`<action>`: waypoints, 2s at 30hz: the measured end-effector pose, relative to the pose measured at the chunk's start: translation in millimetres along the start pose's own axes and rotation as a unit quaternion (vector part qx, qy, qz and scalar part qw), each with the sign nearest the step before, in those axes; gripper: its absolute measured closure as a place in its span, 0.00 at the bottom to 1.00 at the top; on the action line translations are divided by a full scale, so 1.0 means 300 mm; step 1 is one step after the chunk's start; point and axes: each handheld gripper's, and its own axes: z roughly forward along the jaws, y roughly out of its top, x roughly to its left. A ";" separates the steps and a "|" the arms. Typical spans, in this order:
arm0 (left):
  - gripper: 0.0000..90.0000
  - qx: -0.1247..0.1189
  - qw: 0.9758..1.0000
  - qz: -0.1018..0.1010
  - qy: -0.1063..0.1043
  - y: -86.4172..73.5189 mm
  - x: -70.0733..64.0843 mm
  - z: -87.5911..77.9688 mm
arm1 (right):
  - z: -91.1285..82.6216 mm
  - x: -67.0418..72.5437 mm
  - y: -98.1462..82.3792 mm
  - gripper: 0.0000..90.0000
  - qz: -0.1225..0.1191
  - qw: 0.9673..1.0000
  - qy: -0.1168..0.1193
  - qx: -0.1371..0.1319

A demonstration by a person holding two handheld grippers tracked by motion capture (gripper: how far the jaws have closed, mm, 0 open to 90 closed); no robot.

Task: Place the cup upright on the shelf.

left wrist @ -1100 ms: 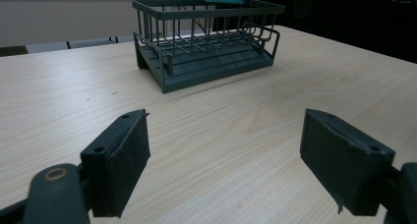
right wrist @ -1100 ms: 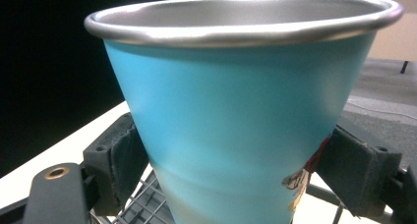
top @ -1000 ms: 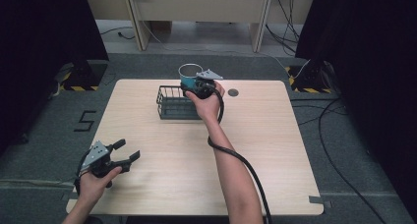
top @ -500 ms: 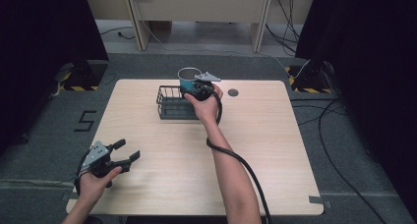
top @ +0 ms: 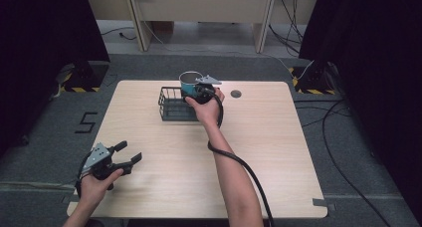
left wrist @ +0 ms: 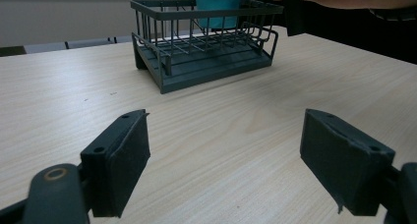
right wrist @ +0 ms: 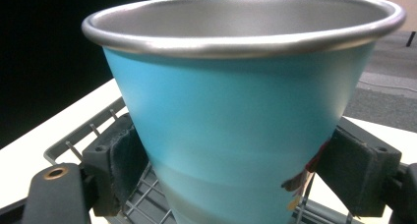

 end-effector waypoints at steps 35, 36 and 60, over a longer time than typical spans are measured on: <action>0.20 0.003 1.000 0.001 -0.002 -0.002 -0.003 0.004 | -0.051 -0.005 -0.017 0.16 0.009 0.999 -0.016 0.034; 0.20 0.003 1.000 0.002 -0.002 -0.002 -0.003 0.005 | -0.056 -0.008 -0.016 0.16 0.009 0.999 -0.016 0.036; 0.20 0.005 1.000 0.003 -0.001 -0.002 -0.005 0.007 | -0.135 -0.014 -0.019 0.17 0.012 0.998 -0.026 0.048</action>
